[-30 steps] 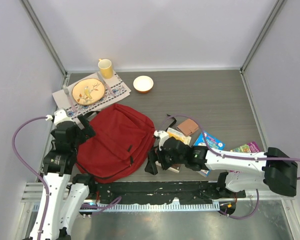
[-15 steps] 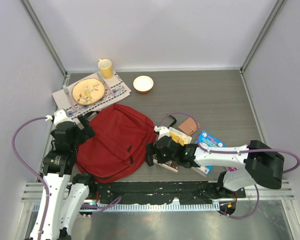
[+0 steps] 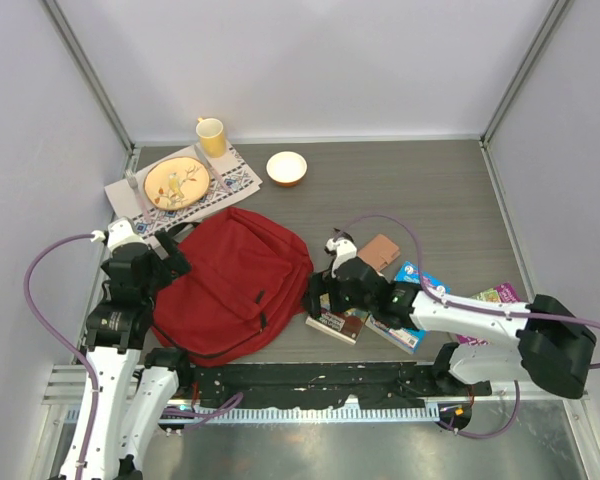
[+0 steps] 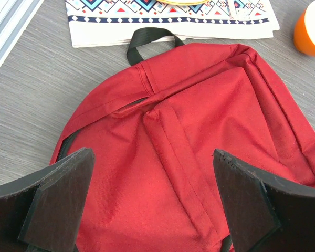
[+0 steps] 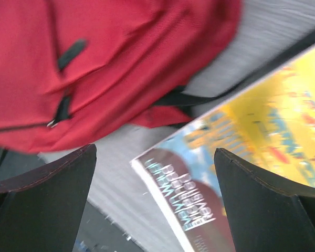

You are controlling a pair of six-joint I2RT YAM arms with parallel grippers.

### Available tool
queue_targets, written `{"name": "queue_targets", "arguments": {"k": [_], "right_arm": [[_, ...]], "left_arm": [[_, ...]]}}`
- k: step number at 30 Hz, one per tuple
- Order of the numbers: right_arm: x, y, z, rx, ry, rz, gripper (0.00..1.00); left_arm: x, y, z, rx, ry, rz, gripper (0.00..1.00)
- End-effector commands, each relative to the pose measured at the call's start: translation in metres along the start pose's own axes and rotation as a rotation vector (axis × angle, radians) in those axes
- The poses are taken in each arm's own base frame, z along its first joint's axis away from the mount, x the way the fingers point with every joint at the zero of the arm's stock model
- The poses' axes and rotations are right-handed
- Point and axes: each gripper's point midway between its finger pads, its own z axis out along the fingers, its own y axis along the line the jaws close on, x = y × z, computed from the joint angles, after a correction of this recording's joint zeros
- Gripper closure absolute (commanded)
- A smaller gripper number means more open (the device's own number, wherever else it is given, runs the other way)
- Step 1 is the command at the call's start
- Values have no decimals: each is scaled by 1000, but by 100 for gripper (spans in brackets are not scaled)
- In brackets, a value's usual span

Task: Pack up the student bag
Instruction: Move the book to the center of the board.

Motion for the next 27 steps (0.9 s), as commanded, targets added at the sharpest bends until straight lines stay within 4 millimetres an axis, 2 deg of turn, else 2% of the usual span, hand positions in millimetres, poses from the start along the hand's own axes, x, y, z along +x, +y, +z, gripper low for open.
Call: {"name": "queue_targets", "arguments": {"k": [1,4,6,7,8,9,12,16,21,24,25,27], "right_arm": [[2,65,-28,-206,-5,-140,0],[24,82,-29,-242,41,-135,0],[49,81,-25,-253,96,-114,0],[52,88,-25,-281,91,-112,0],[63,92,-25,-294,119,-118,0],[75,91,-20,-283,156,-132,0],[93,85,-11,-250,203,-140,0],[97,59,1,-122,188,-153,0],[84,24,12,13,135,-133,0],[78,5,13,44,129,-110,0],[69,-2,12,54,108,-92,0],[69,-11,8,51,110,-89,0]], "left_arm": [[-14,-5,-6,26,-41,-14,1],[-14,-5,-7,25,-42,-14,0],[-13,-4,-7,23,-41,-15,0],[-14,-5,-7,24,-43,-16,0],[-13,-5,-6,23,-41,-15,1],[-14,-5,-7,25,-42,-16,0],[-13,-5,-7,24,-41,-15,0],[-14,-5,-6,25,-42,-16,0],[-12,-5,-5,22,-33,-13,0],[-12,-4,-6,21,-34,-15,0],[-12,-4,-6,20,-36,-17,0],[-12,-4,-6,23,-38,-17,0]]}}
